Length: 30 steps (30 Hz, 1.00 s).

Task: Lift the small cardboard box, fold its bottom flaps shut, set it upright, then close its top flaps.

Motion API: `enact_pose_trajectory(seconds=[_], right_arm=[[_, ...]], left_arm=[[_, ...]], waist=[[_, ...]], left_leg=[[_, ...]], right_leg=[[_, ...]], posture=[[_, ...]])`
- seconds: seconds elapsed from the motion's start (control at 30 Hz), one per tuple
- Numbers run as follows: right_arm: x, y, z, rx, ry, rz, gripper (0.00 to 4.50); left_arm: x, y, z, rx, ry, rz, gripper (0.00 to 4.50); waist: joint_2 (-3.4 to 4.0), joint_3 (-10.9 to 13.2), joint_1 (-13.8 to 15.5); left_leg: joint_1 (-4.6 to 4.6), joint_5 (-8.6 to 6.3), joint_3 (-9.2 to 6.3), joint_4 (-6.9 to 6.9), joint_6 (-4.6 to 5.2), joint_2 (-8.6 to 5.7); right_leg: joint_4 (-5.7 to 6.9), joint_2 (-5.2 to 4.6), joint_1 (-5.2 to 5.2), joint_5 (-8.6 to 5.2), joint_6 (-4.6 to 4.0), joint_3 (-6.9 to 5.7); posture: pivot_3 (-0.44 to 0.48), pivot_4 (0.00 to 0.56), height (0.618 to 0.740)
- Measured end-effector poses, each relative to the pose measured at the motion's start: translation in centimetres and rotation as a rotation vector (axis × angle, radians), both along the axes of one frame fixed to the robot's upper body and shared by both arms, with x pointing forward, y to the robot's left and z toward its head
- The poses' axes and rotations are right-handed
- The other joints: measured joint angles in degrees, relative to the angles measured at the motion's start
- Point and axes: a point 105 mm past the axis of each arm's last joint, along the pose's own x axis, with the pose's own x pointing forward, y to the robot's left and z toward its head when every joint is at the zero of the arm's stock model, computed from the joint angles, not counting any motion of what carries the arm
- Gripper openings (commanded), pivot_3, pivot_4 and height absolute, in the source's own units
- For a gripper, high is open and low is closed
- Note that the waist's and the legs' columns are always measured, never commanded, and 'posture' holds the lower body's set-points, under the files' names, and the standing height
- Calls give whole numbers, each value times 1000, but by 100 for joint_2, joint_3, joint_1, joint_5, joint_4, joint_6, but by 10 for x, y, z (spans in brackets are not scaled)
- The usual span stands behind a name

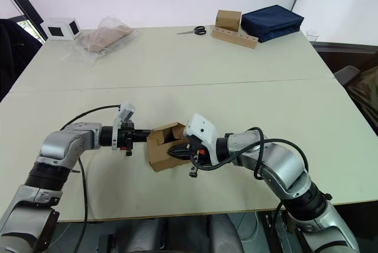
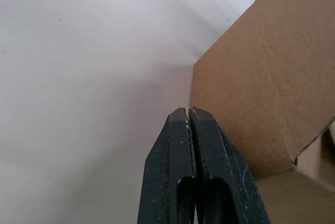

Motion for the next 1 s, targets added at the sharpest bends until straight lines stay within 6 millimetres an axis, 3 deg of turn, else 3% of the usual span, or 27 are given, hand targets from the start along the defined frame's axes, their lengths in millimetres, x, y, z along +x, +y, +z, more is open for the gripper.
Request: enact_pose_trajectory(seconds=[0.57,0.73,0.8,0.87,1.0], right_arm=[[9,0,0,27,14,-48,0],[10,-1,-1,27,19,-47,0],[10,-1,-1,26,19,-45,0],[10,-1,-1,26,20,-44,0],[12,-2,-2,27,22,-47,0]], left_arm=[[5,-11,15,-36,-62,6,50],[13,4,18,4,-97,74,50],[14,21,27,19,-125,124,50],[6,38,44,10,-149,159,50],[-28,45,67,-82,-124,122,50]], waist=[[0,0,1],[0,0,-3],[0,0,-12],[0,0,-25],[-1,1,-9]], left_leg=[[0,0,0,0,-1,0],[0,0,-1,0,-1,0],[0,0,-1,-1,-1,0],[0,0,0,-8,0,2],[1,0,2,-8,0,0]], right_leg=[[0,-1,0,0,0,0],[0,0,-1,0,0,0],[0,0,-3,0,0,0],[-1,0,-5,0,0,1],[-3,-10,-1,0,0,2]], posture=[[0,150,740],[0,150,740],[0,150,740],[0,150,740],[0,150,740]])
